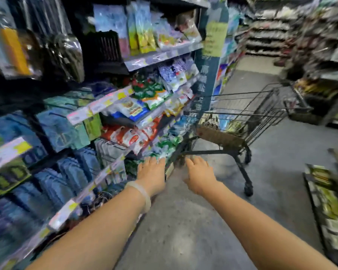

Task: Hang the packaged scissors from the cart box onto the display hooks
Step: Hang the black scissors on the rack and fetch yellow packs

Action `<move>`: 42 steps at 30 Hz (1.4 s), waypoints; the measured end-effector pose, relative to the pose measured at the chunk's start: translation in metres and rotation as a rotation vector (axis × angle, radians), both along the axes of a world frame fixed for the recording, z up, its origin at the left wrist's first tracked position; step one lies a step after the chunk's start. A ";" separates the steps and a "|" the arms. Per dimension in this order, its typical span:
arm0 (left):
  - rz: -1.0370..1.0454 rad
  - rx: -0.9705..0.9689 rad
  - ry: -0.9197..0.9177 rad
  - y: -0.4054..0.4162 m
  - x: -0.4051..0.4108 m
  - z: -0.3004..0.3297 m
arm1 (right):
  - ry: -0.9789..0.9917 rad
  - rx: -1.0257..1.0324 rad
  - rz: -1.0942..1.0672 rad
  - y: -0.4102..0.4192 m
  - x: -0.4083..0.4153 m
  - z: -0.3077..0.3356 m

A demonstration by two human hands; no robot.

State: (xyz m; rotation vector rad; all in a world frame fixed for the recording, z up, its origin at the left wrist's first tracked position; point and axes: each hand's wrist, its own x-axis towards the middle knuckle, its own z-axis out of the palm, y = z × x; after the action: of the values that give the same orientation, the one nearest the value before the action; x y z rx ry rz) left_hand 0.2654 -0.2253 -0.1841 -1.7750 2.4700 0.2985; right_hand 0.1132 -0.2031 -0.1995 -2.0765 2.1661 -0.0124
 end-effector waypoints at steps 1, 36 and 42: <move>-0.034 -0.012 -0.009 -0.013 -0.016 -0.002 | 0.002 -0.003 -0.023 -0.008 -0.017 -0.004; -0.314 0.090 -0.067 -0.682 -0.439 -0.045 | -0.021 0.126 -0.267 -0.644 -0.442 -0.044; -0.266 0.256 -0.113 -0.747 -0.470 -0.096 | -0.132 0.296 -0.299 -0.711 -0.477 -0.100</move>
State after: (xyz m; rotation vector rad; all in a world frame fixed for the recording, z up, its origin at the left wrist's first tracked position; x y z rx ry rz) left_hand -0.2044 -0.9720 -0.2799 -1.3117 2.4224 0.4535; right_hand -0.3641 -0.9140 -0.2997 -1.5407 2.2198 0.1277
